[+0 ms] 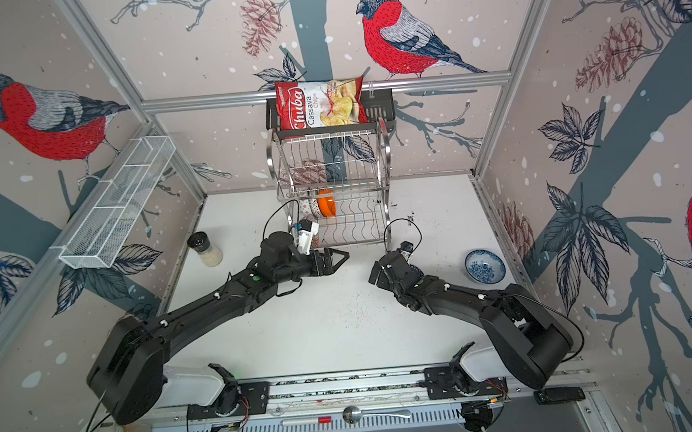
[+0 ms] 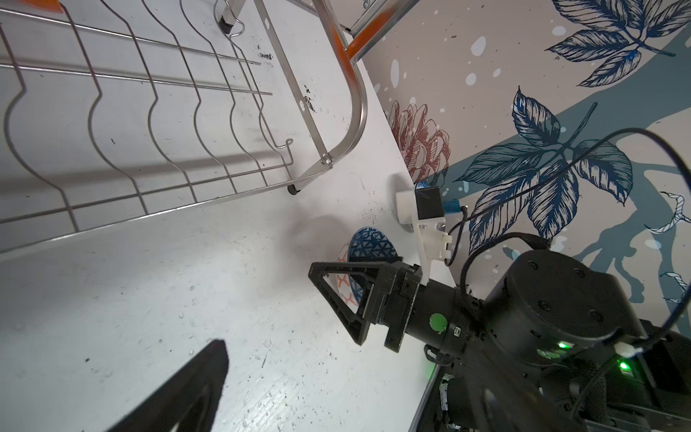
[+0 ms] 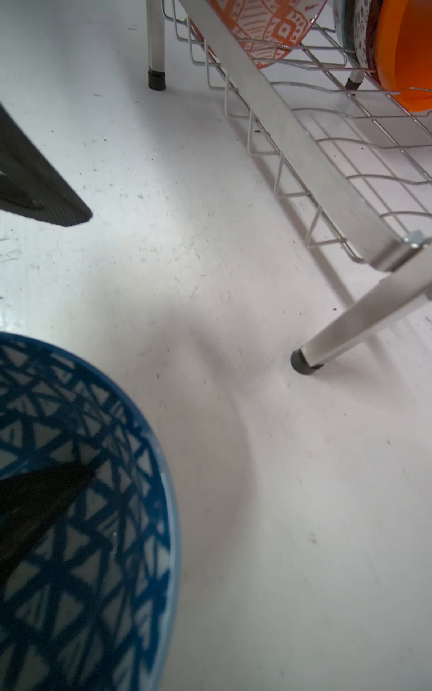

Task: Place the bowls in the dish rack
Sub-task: 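Grasp the rim of the blue triangle-patterned bowl with the right gripper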

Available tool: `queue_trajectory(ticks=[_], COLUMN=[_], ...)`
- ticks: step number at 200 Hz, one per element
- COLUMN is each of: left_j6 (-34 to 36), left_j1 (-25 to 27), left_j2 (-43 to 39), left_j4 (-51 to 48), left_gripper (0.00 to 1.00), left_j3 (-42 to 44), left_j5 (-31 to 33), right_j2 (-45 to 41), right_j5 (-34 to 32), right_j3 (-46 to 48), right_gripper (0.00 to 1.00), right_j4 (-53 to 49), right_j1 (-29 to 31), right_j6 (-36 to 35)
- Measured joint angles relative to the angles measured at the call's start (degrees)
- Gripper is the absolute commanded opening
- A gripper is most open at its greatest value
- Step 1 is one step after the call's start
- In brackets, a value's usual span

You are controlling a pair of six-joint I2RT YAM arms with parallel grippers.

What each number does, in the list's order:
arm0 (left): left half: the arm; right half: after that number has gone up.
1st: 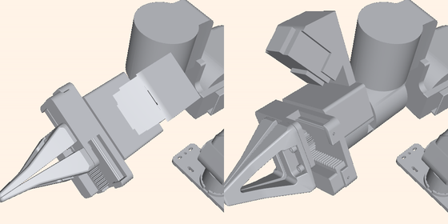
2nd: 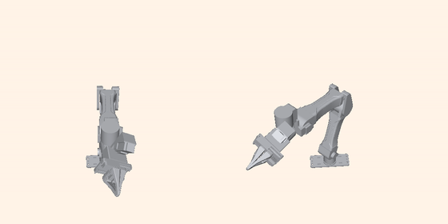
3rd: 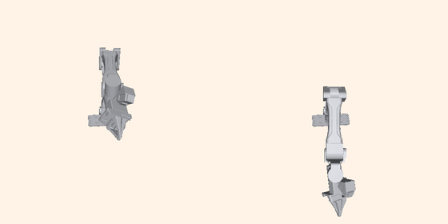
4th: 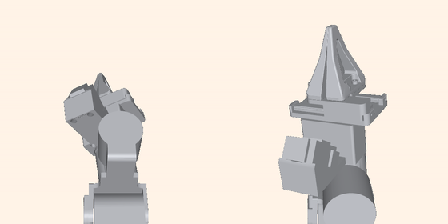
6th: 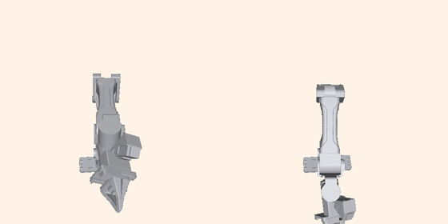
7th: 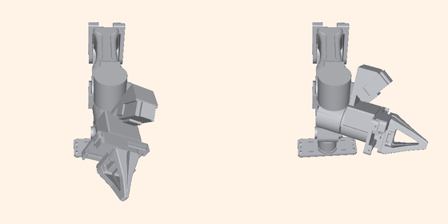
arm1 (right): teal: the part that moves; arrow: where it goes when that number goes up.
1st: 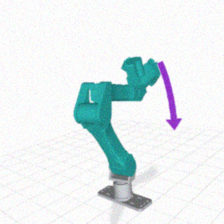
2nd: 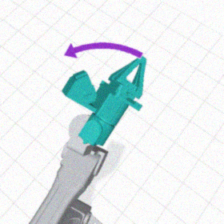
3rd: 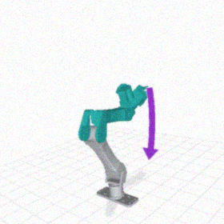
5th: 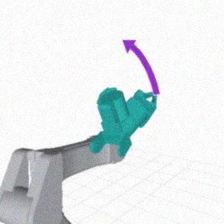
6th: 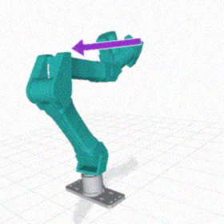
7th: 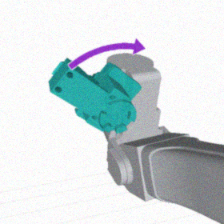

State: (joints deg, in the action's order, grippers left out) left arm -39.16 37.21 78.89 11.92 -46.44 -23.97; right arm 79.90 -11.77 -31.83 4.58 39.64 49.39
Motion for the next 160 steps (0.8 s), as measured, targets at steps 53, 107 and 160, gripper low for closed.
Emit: queue_trajectory(ticks=[53,107,160], left_j6=[-0.02,-0.94,-1.11], left_j1=[-2.64,-5.31,-5.51], left_j2=[-0.15,-1.84,-1.73], left_j4=[-1.05,-1.05,-1.01], left_gripper=[0.98,0.98,0.98], left_j3=[0.7,1.99,2.23], left_j5=[-0.31,-0.55,-1.36], right_j2=[0.61,-6.73,-10.93], right_j5=[1.68,-0.46,1.44], right_j3=[-3.08,-2.86,0.24], right_gripper=[0.99,1.0,0.94], right_j4=[-0.33,-4.22,-7.28], right_j1=[1.57,-0.9,-4.09], right_j6=[-1.55,-5.18,-7.26])
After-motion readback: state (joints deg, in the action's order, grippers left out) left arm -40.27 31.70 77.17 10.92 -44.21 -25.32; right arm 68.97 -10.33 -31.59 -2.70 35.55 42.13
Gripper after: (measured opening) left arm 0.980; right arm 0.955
